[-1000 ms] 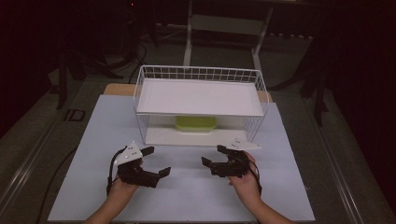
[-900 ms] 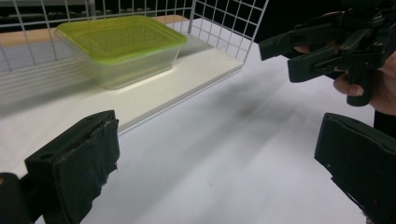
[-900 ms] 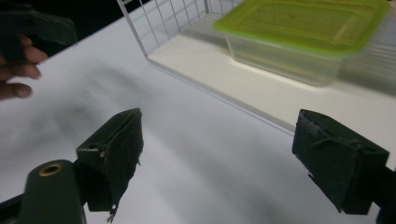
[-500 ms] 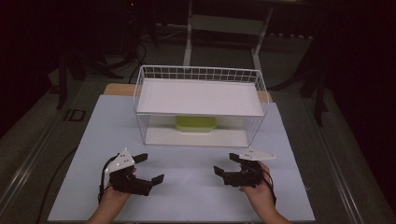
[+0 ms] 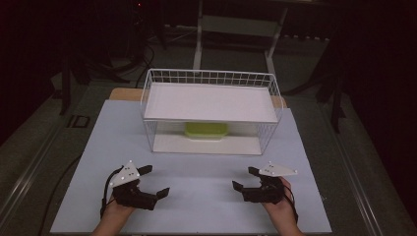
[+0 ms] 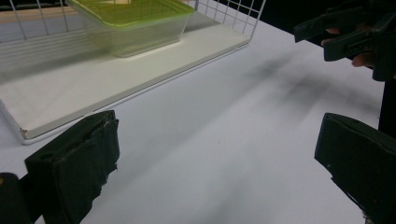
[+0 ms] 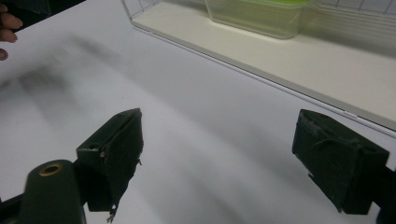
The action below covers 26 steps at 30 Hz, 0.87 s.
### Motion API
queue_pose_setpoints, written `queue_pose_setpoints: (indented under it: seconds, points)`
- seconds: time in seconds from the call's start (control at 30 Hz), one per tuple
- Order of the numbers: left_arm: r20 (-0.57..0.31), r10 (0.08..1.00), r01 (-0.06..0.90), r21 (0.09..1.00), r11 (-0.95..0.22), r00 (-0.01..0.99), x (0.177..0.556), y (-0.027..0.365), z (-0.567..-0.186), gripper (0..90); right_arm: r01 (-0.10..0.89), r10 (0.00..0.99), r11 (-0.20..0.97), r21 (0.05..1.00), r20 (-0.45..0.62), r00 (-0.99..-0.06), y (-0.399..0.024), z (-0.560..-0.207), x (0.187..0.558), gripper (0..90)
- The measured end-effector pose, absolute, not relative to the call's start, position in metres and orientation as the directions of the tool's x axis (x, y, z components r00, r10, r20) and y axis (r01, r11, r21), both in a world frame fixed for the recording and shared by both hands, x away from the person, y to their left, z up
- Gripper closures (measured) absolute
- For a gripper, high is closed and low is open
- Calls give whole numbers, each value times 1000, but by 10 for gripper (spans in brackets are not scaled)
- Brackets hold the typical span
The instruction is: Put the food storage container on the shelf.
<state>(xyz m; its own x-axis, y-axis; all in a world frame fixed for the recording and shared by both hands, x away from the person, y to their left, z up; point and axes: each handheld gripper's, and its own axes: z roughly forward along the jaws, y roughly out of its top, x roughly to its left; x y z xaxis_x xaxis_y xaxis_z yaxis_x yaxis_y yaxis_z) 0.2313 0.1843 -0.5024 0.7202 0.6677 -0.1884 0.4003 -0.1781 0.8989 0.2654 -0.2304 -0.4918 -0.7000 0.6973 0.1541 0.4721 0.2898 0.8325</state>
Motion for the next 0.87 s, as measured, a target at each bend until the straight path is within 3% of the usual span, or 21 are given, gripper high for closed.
queue_pose_setpoints:
  seconds: [0.27,0.3,0.87]
  points:
    - [-173,661,390,900,-195,730,231,189,-508,6,429,667,303,851,133,-733,-242,-496,270,161]
    - [-175,660,389,901,-193,731,230,189,-508,6,445,653,281,850,170,-738,-246,-497,272,161]
    - [-200,645,392,904,-169,738,231,187,-507,6,451,668,321,833,138,-731,-249,-500,277,151]
